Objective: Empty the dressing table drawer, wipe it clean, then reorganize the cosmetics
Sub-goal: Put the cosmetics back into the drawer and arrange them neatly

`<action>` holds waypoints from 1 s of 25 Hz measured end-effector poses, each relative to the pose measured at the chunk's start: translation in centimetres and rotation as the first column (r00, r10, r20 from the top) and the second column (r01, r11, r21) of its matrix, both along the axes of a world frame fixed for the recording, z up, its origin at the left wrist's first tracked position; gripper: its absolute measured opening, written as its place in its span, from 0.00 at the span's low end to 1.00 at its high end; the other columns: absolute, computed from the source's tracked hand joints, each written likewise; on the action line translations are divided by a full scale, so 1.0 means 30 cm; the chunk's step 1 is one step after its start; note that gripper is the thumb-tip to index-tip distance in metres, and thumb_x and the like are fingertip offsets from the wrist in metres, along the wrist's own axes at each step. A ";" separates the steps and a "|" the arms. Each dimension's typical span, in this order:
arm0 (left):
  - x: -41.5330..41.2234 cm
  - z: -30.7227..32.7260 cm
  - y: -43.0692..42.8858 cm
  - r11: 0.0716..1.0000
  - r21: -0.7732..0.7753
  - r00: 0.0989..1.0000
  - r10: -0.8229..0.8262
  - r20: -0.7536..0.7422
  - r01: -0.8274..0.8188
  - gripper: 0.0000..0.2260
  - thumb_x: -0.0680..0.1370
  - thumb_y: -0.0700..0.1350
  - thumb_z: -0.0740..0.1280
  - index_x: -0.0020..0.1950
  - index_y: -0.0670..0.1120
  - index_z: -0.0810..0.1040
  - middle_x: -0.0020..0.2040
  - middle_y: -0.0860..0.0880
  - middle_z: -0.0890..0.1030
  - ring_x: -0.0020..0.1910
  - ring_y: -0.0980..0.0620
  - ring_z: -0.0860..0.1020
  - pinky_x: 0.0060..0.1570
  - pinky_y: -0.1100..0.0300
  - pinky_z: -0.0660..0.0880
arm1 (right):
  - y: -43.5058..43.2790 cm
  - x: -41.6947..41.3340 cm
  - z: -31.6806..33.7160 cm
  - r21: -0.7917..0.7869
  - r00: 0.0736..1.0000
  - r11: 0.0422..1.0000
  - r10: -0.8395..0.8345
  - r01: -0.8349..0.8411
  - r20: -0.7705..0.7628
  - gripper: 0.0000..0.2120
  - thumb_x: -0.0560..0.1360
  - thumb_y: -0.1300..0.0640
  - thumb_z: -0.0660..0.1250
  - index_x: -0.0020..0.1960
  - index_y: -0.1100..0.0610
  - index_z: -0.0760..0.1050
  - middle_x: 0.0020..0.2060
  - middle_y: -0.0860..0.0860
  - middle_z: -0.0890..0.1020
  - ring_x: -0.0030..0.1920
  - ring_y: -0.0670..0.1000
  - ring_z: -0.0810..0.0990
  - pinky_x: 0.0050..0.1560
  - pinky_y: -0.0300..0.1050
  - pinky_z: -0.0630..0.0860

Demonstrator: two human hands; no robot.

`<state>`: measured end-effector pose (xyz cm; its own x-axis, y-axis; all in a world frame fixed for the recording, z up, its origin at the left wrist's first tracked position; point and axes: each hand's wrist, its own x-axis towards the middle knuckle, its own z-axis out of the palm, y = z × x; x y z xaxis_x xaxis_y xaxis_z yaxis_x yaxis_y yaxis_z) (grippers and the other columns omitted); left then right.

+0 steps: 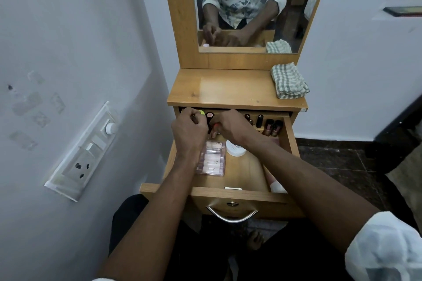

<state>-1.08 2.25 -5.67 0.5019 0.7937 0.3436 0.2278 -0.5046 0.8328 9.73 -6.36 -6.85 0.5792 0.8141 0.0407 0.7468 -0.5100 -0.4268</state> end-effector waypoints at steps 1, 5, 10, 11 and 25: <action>-0.006 0.011 0.000 1.000 -0.016 0.999 0.016 0.051 -0.015 0.07 0.76 0.41 0.63 0.39 0.44 0.77 0.30 0.53 0.75 0.27 0.58 0.71 0.27 0.73 0.63 | 0.006 -0.007 -0.004 0.007 1.000 1.000 -0.009 0.009 0.002 0.10 0.70 0.59 0.62 0.45 0.55 0.81 0.36 0.52 0.84 0.37 0.54 0.81 0.38 0.51 0.79; -0.010 0.013 0.016 0.995 -0.080 0.980 0.067 0.189 -0.053 0.09 0.75 0.42 0.62 0.36 0.43 0.75 0.29 0.49 0.75 0.28 0.52 0.72 0.28 0.62 0.66 | 0.033 -0.030 -0.001 0.062 0.999 0.997 -0.042 0.044 -0.027 0.06 0.71 0.60 0.67 0.46 0.55 0.81 0.38 0.54 0.84 0.37 0.56 0.79 0.38 0.50 0.78; -0.008 0.011 0.019 0.987 -0.130 0.958 0.128 0.255 -0.097 0.09 0.76 0.43 0.61 0.39 0.42 0.78 0.32 0.46 0.79 0.33 0.47 0.79 0.33 0.56 0.73 | 0.060 -0.047 -0.022 0.082 1.000 0.996 -0.019 0.019 0.003 0.09 0.75 0.59 0.65 0.52 0.57 0.82 0.41 0.55 0.84 0.40 0.56 0.81 0.42 0.54 0.80; -0.007 0.012 0.019 0.985 -0.139 0.956 0.134 0.261 -0.100 0.09 0.76 0.43 0.61 0.40 0.42 0.78 0.32 0.46 0.80 0.33 0.47 0.79 0.33 0.56 0.73 | 0.060 -0.049 -0.026 0.093 1.000 0.995 -0.030 0.030 -0.006 0.09 0.76 0.59 0.65 0.53 0.58 0.82 0.42 0.55 0.84 0.41 0.55 0.81 0.43 0.54 0.80; 0.009 0.006 0.008 0.993 -0.086 0.974 0.102 0.200 -0.086 0.08 0.75 0.40 0.62 0.41 0.42 0.80 0.31 0.47 0.79 0.30 0.51 0.75 0.28 0.62 0.67 | 0.074 -0.061 -0.108 0.172 0.954 0.952 -0.214 0.252 -0.212 0.02 0.68 0.65 0.71 0.37 0.62 0.80 0.31 0.56 0.83 0.34 0.55 0.82 0.37 0.54 0.81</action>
